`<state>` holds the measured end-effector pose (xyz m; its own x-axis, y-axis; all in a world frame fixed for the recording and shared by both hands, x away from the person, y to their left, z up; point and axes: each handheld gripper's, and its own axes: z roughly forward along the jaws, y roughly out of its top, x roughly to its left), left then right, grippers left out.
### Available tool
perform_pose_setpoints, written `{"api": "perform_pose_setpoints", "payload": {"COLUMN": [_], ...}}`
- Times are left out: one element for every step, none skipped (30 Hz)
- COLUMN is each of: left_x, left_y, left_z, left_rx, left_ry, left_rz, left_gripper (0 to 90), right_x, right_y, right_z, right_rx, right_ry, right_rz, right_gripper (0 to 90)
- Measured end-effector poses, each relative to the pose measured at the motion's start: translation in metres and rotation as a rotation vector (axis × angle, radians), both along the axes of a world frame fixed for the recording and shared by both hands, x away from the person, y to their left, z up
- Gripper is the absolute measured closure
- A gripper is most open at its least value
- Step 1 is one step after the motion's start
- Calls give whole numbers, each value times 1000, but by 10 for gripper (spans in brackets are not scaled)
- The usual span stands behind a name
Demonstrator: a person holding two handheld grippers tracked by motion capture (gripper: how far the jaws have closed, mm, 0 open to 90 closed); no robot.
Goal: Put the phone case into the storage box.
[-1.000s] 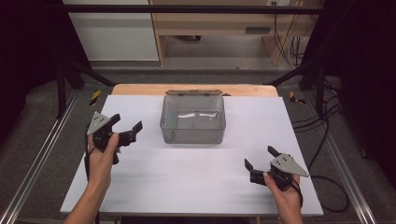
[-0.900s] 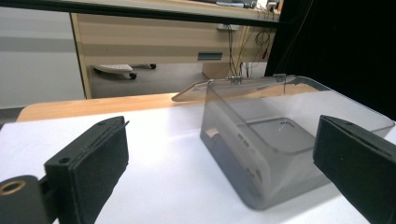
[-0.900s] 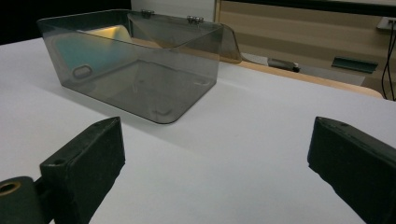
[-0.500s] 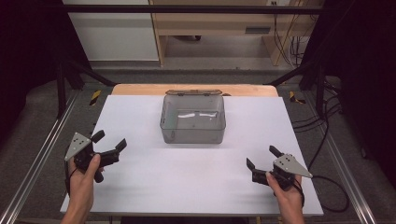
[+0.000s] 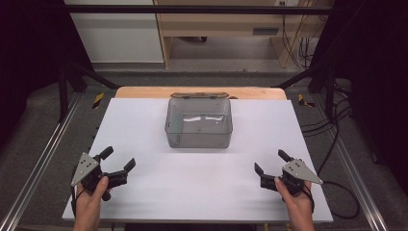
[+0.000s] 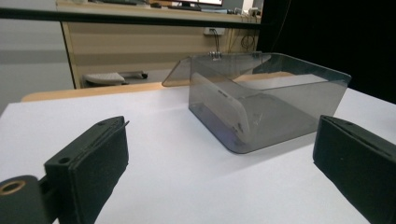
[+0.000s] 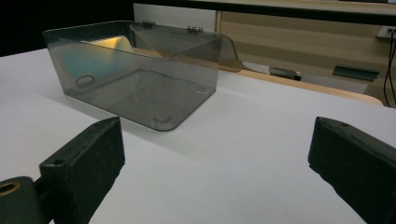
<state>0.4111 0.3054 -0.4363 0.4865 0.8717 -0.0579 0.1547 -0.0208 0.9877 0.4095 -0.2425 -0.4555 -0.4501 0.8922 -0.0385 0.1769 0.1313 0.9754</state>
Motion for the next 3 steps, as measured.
{"api": "perform_pose_setpoints", "payload": {"left_x": [-1, -1, -1], "left_y": [2, 4, 4], "left_z": [1, 2, 2], "left_rx": [-1, 0, 0], "left_ry": [-14, -19, -19], "left_rz": [7, 7, 7], "left_gripper": [36, 36, 35], "right_x": [0, -1, -1], "right_y": [0, 0, 0], "right_z": [0, 0, 0], "right_rx": [-1, 0, 0], "right_ry": [-1, -2, -2], "right_rz": [0, 0, 0], "right_gripper": [41, 41, 41]}}
